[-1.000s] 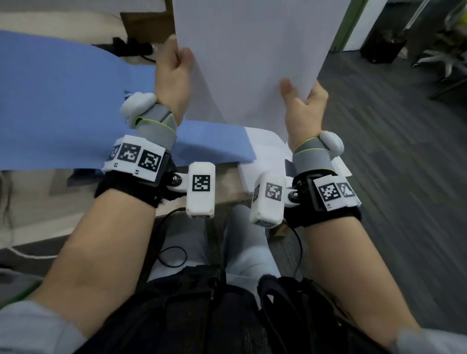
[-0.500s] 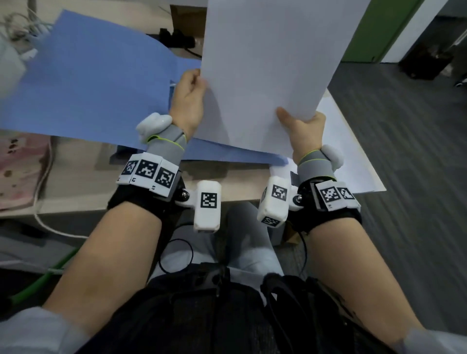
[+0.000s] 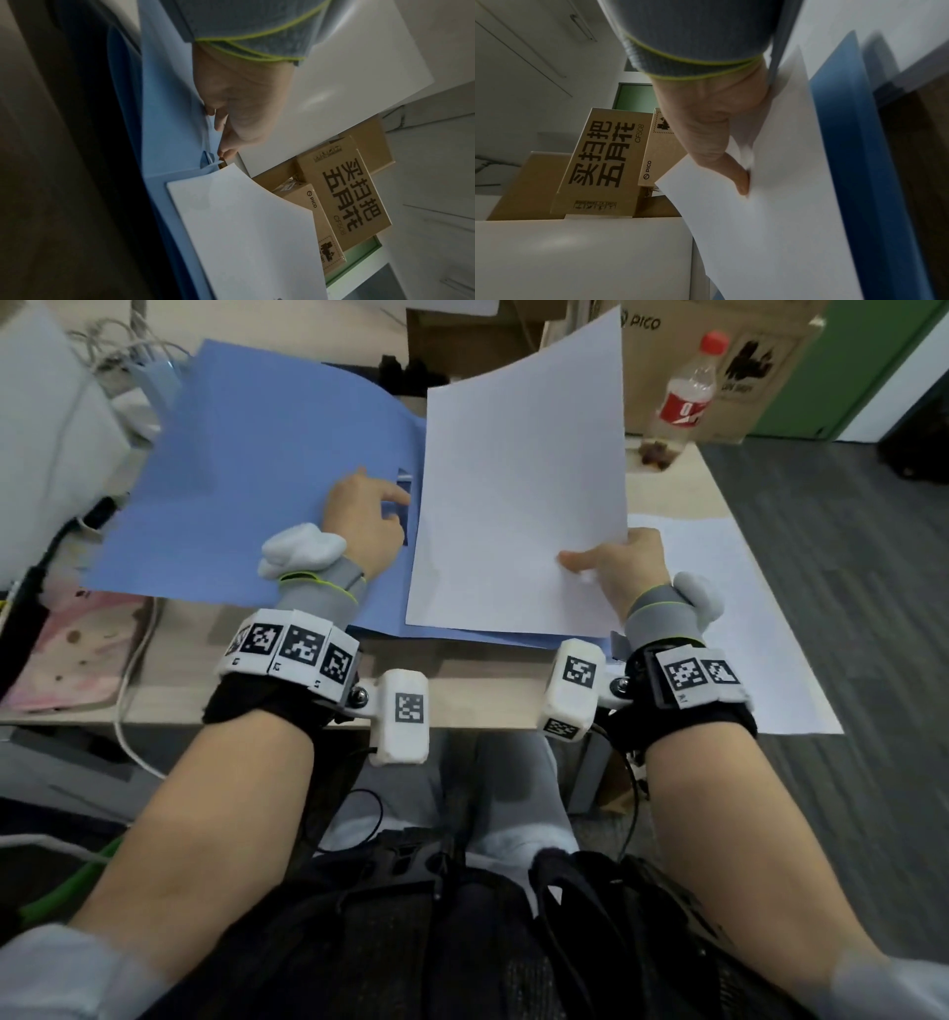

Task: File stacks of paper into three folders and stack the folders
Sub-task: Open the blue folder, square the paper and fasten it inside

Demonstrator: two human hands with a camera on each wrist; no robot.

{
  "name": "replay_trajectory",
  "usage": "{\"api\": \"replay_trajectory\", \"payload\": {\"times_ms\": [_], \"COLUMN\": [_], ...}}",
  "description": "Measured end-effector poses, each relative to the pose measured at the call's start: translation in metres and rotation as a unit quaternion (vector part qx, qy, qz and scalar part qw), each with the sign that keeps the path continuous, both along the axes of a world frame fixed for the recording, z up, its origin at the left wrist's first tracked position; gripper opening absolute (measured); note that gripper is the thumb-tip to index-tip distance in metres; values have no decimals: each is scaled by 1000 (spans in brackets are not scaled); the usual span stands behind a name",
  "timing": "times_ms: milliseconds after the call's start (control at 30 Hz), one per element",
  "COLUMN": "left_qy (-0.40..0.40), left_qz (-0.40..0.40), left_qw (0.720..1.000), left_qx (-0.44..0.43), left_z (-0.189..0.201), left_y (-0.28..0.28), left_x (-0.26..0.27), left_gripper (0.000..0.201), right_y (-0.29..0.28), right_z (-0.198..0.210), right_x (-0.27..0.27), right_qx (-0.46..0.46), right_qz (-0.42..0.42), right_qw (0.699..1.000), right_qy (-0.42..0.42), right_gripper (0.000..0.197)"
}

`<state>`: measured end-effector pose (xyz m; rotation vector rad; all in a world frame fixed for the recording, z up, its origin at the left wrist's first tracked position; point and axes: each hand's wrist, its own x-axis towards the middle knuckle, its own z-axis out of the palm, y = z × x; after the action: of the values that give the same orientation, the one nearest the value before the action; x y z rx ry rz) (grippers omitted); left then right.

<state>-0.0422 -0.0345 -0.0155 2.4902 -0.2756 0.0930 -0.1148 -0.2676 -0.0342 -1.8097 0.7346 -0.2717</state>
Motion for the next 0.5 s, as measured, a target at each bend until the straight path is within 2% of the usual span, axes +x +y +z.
{"api": "replay_trajectory", "payload": {"times_ms": [167, 333, 500], "left_qy": [3, -19, -39], "left_qz": [-21, -36, -45], "left_qw": [1000, 999, 997], "left_qx": [1, 13, 45], "left_z": [-16, -20, -21], "left_y": [5, 7, 6], "left_x": [9, 11, 10], "left_gripper": [42, 44, 46], "right_y": [1, 5, 7], "right_z": [-7, -11, -11], "right_x": [8, 12, 11], "right_qx": [0, -9, -34], "right_qz": [1, 3, 15], "right_qw": [1000, 1000, 999], "right_qy": [21, 30, 29], "right_gripper": [29, 52, 45]}}
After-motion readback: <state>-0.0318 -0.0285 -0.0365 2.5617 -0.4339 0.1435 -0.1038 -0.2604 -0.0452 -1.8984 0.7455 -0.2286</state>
